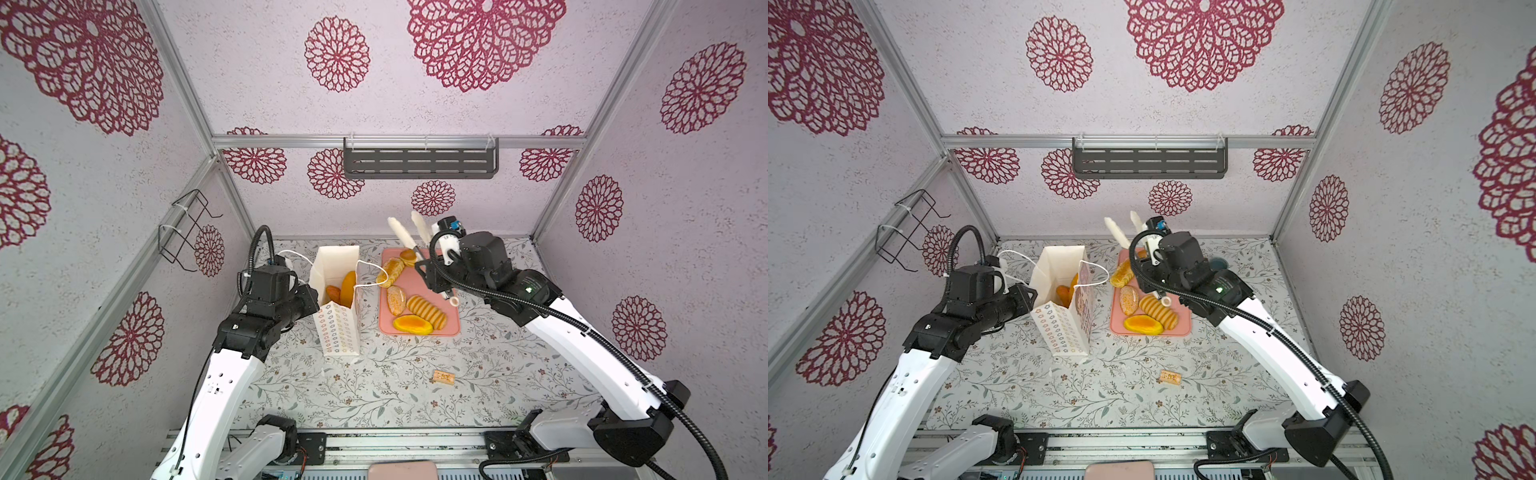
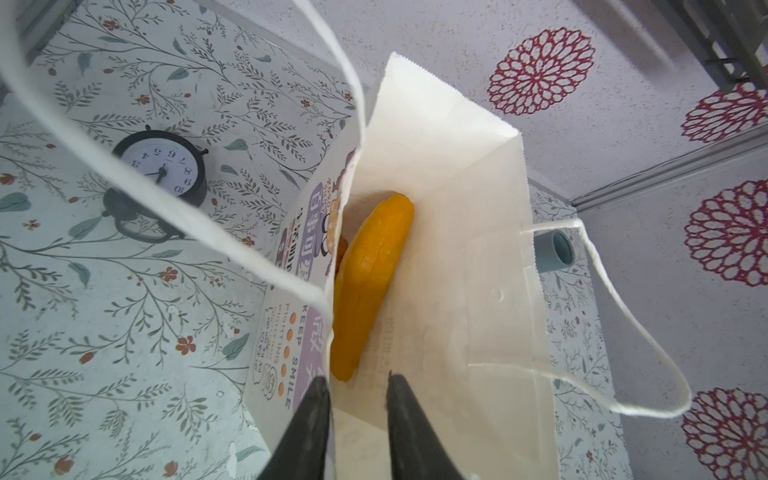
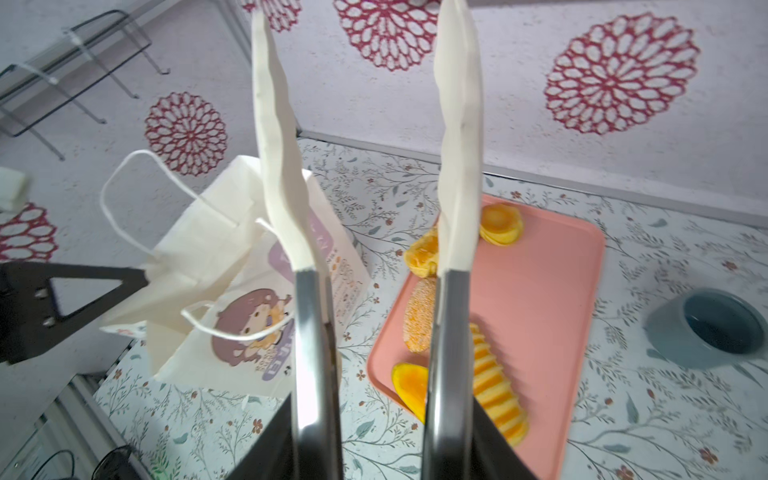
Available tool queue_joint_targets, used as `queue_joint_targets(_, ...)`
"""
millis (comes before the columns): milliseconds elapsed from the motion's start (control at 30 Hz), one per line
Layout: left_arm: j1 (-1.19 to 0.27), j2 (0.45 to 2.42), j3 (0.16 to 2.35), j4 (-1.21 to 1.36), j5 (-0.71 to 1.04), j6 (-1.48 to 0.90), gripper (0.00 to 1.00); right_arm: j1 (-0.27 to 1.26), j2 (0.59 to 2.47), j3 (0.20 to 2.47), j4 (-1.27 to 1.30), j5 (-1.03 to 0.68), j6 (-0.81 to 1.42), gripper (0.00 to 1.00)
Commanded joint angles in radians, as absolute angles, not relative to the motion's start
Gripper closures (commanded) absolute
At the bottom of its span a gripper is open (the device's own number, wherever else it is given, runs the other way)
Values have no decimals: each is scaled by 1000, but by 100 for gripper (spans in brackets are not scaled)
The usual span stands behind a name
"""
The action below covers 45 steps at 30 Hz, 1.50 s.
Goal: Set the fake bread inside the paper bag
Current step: 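Move the empty tongs back over the pink tray with the right gripper, then lower the tongs onto the yellow round bun and pinch it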
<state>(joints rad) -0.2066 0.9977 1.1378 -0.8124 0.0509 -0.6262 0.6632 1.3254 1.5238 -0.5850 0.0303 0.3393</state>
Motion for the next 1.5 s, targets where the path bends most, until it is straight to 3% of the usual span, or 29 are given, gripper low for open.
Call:
queue_joint_targets(0, -201, 991, 1135, -801, 50, -621, 63, 573, 1317, 1487, -541, -67, 425, 53)
queue_joint_targets(200, -201, 988, 1136, -809, 49, -622, 53, 432, 1407, 1432, -514, -231, 500, 54)
queue_joint_targets(667, -200, 979, 1139, -819, 52, -615, 53, 266, 1820, 1517, -400, -503, 605, 53)
queue_joint_targets(1467, -201, 992, 1135, -815, 57, -620, 53, 259, 2063, 1676, -334, -558, 699, 43)
